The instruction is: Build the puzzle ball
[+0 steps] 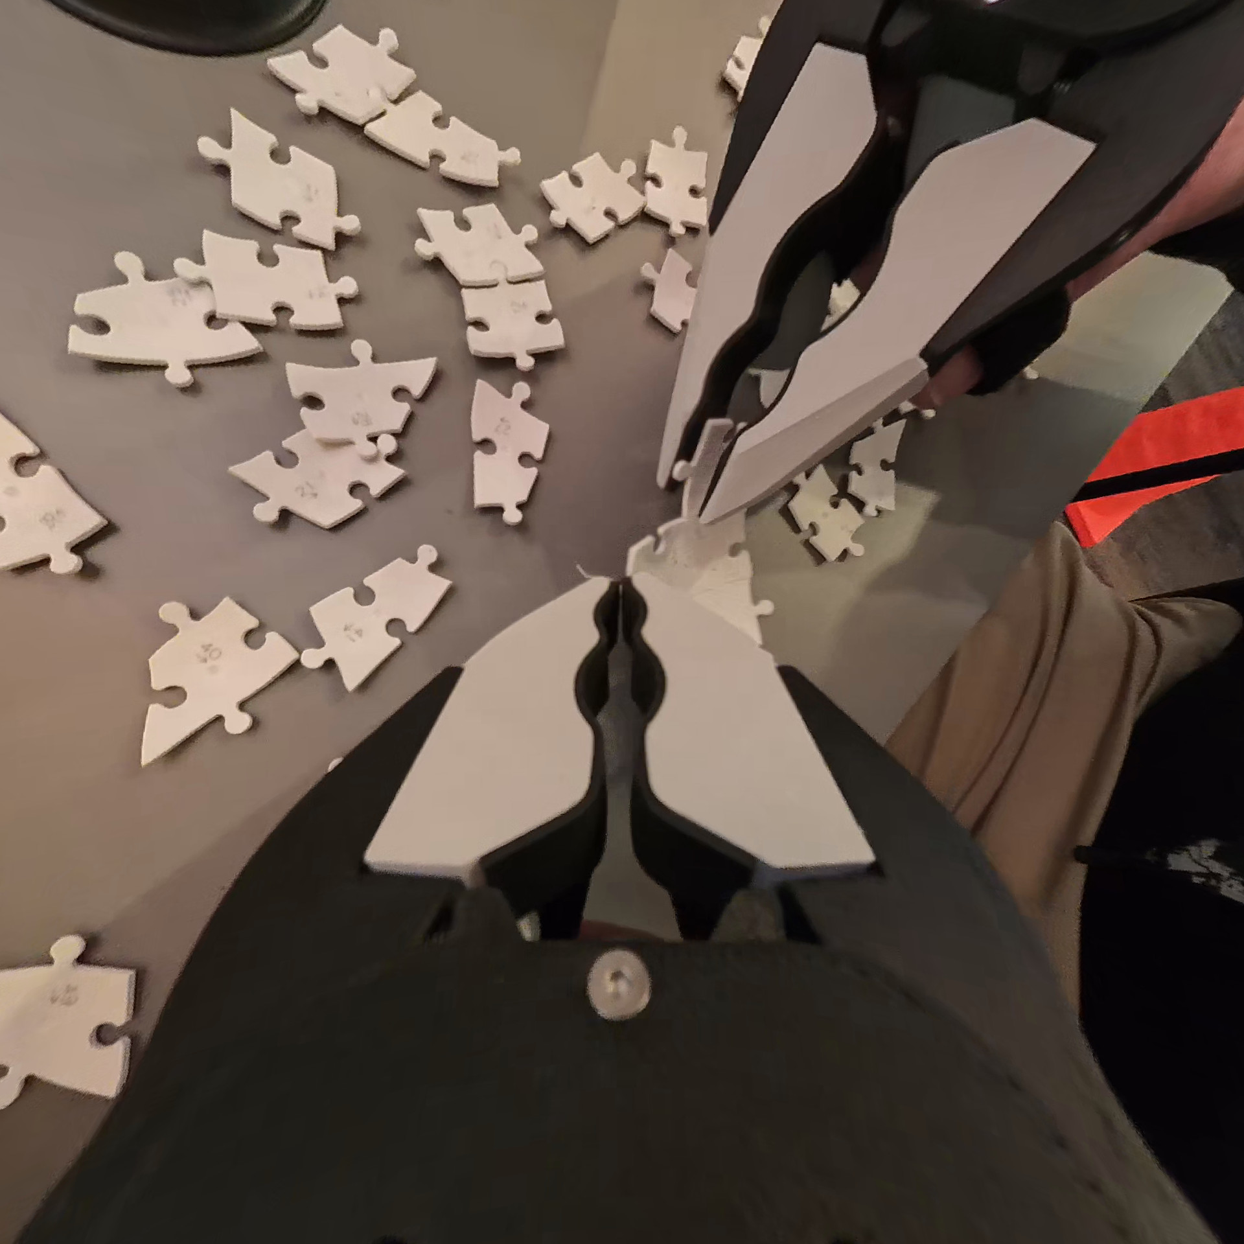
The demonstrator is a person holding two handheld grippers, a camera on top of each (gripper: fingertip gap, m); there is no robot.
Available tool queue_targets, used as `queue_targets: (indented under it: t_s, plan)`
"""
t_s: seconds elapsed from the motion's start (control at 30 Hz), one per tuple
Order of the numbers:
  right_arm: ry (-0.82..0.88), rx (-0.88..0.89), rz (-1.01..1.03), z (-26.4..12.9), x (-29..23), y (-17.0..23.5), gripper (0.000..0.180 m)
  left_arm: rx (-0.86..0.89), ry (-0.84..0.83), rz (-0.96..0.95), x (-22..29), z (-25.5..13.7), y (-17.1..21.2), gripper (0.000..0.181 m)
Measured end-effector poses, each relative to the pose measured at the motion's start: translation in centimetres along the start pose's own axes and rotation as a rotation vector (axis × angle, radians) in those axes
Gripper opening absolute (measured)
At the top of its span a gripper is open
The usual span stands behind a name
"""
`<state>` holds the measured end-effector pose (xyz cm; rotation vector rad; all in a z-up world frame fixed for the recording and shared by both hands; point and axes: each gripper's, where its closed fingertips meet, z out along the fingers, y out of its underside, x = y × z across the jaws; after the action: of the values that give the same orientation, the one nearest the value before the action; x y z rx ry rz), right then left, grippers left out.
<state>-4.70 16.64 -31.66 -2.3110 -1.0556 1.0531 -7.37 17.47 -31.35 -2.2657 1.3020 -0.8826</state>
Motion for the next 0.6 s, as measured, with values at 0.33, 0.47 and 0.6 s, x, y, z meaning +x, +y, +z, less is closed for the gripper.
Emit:
queue_targets:
  t_s: [0.33,0.47,0.6]
  plan:
    - [0.044,0.068,0.022,-2.8,0.5,-0.1,0.024,0.014,-0.014,-0.033,-0.5,-0.2,0.3,0.006]
    - [0.118,0.102,0.014,-5.4,0.7,0.3,0.027,0.031,-0.055,0.007,-0.4,-0.9,0.1,0.007]
    - [0.192,0.1,-0.001,-7.4,0.6,1.6,0.027,0.028,-0.132,0.097,0.5,-1.4,0.2,0.009]
